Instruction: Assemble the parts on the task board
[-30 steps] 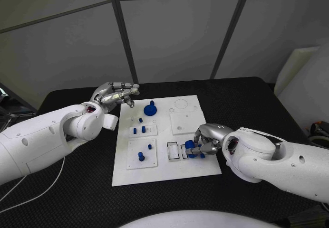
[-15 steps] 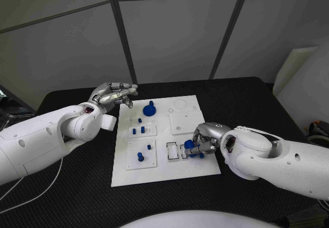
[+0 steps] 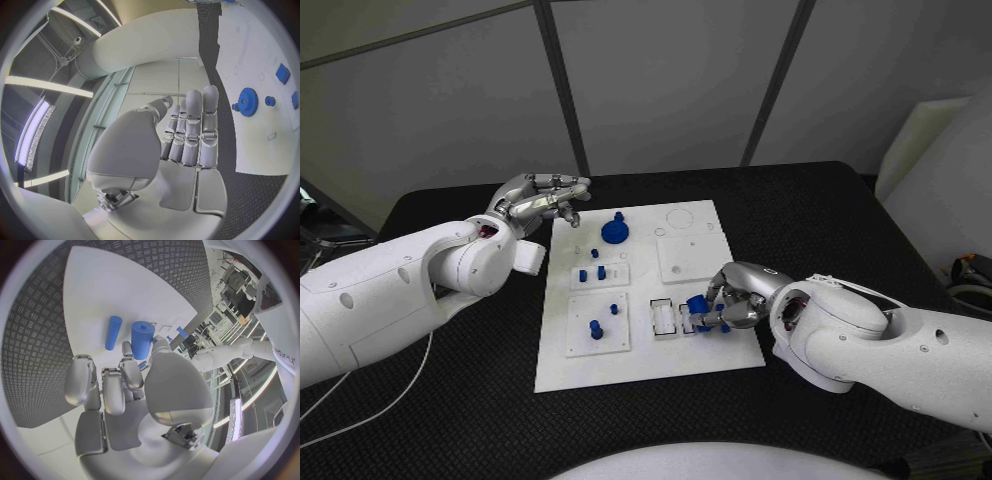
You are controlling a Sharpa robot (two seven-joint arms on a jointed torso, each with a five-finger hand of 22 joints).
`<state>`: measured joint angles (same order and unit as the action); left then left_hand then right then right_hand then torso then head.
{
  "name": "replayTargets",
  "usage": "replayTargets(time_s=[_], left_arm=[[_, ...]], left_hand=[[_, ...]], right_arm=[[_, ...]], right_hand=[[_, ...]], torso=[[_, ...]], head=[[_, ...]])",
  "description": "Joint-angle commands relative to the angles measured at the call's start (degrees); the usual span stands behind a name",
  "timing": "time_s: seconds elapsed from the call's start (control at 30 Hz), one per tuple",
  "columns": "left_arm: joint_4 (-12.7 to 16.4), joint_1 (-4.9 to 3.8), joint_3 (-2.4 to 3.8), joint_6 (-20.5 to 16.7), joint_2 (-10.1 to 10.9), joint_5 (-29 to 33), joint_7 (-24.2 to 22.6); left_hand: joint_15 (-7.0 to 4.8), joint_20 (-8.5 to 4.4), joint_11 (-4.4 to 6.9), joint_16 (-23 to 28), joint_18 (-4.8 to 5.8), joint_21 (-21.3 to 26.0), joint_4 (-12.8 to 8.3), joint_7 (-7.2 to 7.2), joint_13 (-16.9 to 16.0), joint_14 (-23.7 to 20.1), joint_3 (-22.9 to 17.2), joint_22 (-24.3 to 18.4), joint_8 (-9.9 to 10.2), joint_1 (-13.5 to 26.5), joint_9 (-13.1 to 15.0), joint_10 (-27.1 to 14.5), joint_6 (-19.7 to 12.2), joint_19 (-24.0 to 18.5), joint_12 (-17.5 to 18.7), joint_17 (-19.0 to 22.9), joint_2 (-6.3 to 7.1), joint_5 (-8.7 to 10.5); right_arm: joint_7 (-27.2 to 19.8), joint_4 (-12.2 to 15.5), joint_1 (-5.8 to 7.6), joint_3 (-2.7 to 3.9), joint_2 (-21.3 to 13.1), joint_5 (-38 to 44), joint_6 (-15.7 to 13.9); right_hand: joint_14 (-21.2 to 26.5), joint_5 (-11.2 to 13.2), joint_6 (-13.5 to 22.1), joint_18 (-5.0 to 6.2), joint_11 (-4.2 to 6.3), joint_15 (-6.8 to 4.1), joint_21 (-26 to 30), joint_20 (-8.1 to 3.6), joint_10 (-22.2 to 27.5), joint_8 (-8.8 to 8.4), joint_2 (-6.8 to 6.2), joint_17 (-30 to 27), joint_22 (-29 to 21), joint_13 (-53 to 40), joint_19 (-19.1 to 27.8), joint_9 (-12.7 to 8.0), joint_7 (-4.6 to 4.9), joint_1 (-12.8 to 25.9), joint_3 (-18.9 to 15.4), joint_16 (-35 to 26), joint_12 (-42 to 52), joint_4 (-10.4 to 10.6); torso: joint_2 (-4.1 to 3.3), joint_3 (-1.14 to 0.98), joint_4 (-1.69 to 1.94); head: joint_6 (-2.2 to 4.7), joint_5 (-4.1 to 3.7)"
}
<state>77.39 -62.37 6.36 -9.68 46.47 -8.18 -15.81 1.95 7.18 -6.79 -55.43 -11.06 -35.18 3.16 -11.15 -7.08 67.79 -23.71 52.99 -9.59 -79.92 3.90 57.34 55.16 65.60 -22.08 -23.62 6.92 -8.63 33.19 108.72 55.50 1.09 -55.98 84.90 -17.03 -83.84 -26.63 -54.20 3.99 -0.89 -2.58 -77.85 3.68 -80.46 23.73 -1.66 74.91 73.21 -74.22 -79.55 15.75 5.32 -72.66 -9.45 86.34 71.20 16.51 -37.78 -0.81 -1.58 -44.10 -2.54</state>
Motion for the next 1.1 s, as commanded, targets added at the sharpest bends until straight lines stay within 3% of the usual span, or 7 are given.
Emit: replayTargets(time_s=[0.03, 0.2, 0.37, 0.67, 1.1], left_arm=[[0.0, -0.05, 0.03, 0.6, -0.1, -0.1, -0.2], [0.0, -0.02, 0.03, 0.6, -0.2, -0.1, -0.1], [-0.1, 0.01, 0.03, 0.7, -0.2, -0.1, -0.1], [0.0, 0.02, 0.03, 0.7, -0.4, -0.1, -0.1], [0.2, 0.01, 0.03, 0.7, -0.4, -0.1, 0.0]], left_hand=[[0.0, 0.3, -0.02, -0.2, 0.61, 0.3, 0.2, -0.01, -0.1, -0.4, 0.1, -0.1, -0.4, 0.6, 0.0, -0.5, -0.5, 0.0, -0.4, 0.1, -0.02, 0.23], [0.0, 0.3, -0.02, -0.2, 0.61, 0.3, 0.2, -0.01, -0.1, -0.4, 0.1, -0.1, -0.4, 0.6, 0.0, -0.5, -0.5, 0.0, -0.4, 0.1, -0.02, 0.23], [0.0, 0.3, -0.02, -0.2, 0.61, 0.3, 0.2, -0.01, -0.1, -0.4, 0.1, -0.1, -0.4, 0.6, 0.0, -0.5, -0.5, 0.0, -0.4, 0.1, -0.02, 0.23], [0.0, 0.3, -0.02, -0.2, 0.61, 0.3, 0.2, -0.01, -0.1, -0.4, 0.1, -0.1, -0.4, 0.6, 0.0, -0.5, -0.5, 0.0, -0.4, 0.1, -0.02, 0.23], [0.01, 0.32, -0.04, -0.2, 0.61, 0.3, 0.3, -0.04, -0.1, -0.4, 0.1, -0.1, -0.4, 0.7, 0.0, -0.6, -0.6, 0.0, -0.5, 0.1, 0.0, 0.23]], right_arm=[[-1.2, 0.7, 0.07, 0.03, -0.3, -6.9, -7.0], [-1.8, 1.3, 0.08, 0.05, -0.7, -9.5, -9.9], [-2.2, 1.9, 0.09, 0.07, -0.8, -10.3, -10.7], [-1.7, 1.5, 0.11, 0.08, 1.0, -11.6, -5.4], [-0.2, -0.4, 0.11, 0.09, 3.9, -10.9, -0.9]], right_hand=[[-4.4, -1.5, -0.2, 0.01, 0.23, -0.46, 0.2, -0.24, 0.2, 0.45, 0.19, 6.5, -0.1, 0.1, 0.2, 0.3, -0.19, -0.9, -0.5, -0.2, -0.4, 0.0], [-4.4, -3.4, -0.2, -0.01, 0.31, -0.54, 0.2, -0.32, 0.3, 0.6, 0.36, 6.6, 0.0, 0.5, 0.2, 0.5, -0.26, -1.6, -0.6, -0.2, -1.0, 0.0], [-4.4, -3.9, -0.3, -0.02, 0.34, -0.56, 0.2, -0.34, 0.3, 0.65, 0.42, 6.7, 0.0, 0.5, 0.1, 0.6, -0.29, -1.7, -0.6, -0.2, -1.0, 0.0], [-4.4, -3.7, -0.6, 0.03, 0.4, -0.61, 0.3, -0.39, 0.5, 0.88, 0.5, 6.5, -0.1, 0.9, 0.3, 0.9, -0.38, -0.7, -1.3, -0.3, -1.6, 0.2], [-4.4, -1.8, -2.1, 0.06, 0.93, -1.02, 0.5, -0.7, 0.3, 2.15, 0.92, 6.5, -0.3, 1.2, 0.3, 2.4, -1.11, 2.1, -3.0, -0.4, -2.3, 0.2]], torso=[[0.0, 0.02, -0.02], [-0.03, 0.02, 0.0], [0.0, 0.09, -0.02], [-0.06, 0.08, 0.1], [-0.1, 0.12, 0.02]], head=[[0.16, -0.06], [0.25, 0.0], [0.32, 0.05], [0.4, 0.18], [0.46, 0.7]])
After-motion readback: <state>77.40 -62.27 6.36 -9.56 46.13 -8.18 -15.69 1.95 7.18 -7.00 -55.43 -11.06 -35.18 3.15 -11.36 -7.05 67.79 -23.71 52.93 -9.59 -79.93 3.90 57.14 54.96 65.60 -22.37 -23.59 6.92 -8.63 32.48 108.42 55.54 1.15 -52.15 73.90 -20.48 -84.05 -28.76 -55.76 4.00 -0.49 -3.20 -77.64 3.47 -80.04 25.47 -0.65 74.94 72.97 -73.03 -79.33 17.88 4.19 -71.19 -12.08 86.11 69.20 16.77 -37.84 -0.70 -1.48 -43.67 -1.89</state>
